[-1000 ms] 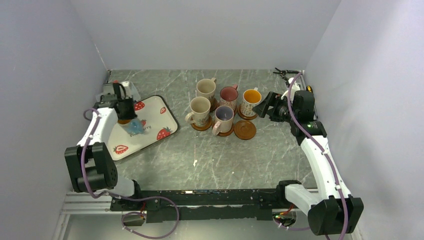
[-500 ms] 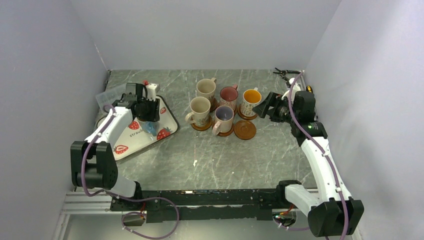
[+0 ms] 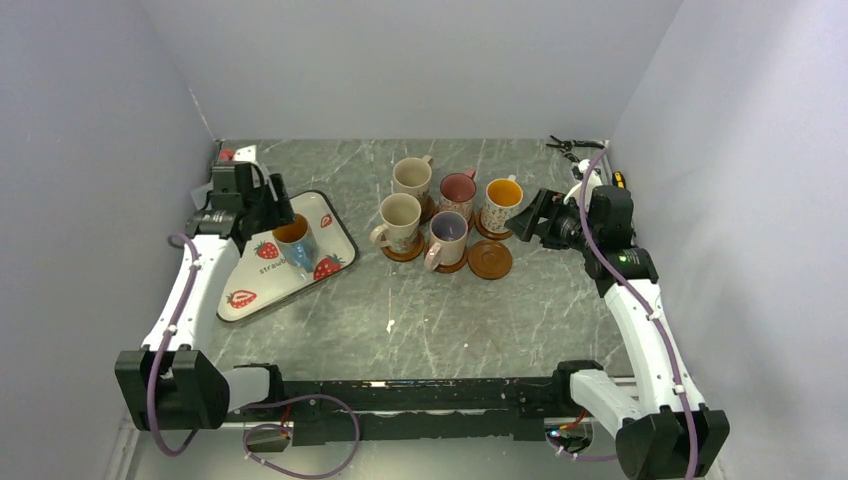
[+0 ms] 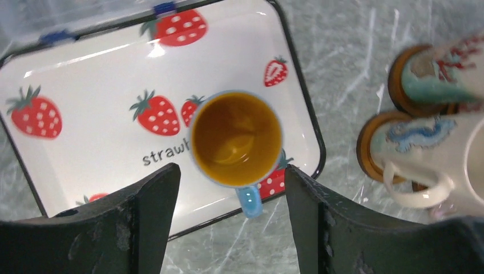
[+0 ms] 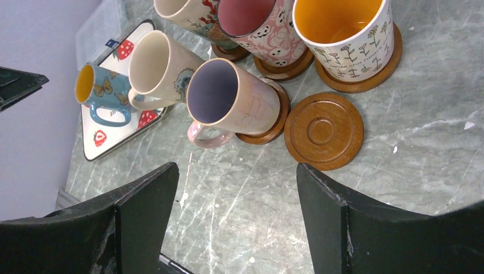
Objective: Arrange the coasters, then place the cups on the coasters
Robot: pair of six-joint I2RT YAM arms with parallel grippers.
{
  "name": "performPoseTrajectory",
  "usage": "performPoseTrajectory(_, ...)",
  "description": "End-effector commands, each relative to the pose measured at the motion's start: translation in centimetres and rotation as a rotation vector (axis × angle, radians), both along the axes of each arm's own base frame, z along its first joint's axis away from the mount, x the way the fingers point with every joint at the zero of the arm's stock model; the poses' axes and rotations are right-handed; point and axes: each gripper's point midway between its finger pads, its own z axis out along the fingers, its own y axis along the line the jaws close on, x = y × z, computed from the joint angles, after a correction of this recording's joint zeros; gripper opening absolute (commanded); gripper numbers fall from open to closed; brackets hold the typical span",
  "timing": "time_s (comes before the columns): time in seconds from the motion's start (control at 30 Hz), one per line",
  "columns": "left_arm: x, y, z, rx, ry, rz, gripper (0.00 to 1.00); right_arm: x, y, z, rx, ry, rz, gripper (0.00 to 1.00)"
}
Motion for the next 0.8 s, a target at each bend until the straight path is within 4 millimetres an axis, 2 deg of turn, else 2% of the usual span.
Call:
performPoseTrajectory(0.0,-1.9,2.7,-1.0,-0.114,0.025,0.222,0.73,-0.2,0.2,2.1,-0.004,-0.069,0.027,0.8)
performPoseTrajectory(0.17,-2.1,3.7,-2.3,-0.193,0.045,0.252,0.73,-0.2,0.2,1.8,-0.012,-0.056,0.036,0.8)
performPoseTrajectory(0.37,-0.5,3.2,-4.8,-0.28,0.103,0.181,0.59,-0.7,0.2,1.5,0.013,-0.055,0.02,0.76)
performPoseTrajectory(0.5,0.3,3.3,-5.7,-0.292,0.118,0.178,0.58,-1.0,0.0,1.3,0.01,-0.048,0.002,0.76)
performPoseTrajectory(0.6,0.2,3.6,-7.0,-0.29,0.18,0.197,0.57,-1.1,0.0,1.5,0.006,-0.055,0.004,0.76)
performPoseTrajectory(0.77,-0.2,3.8,-8.1,-0.282,0.224,0.221,0.44,-1.0,0.0,1.3,-0.011,-0.043,0.022,0.76)
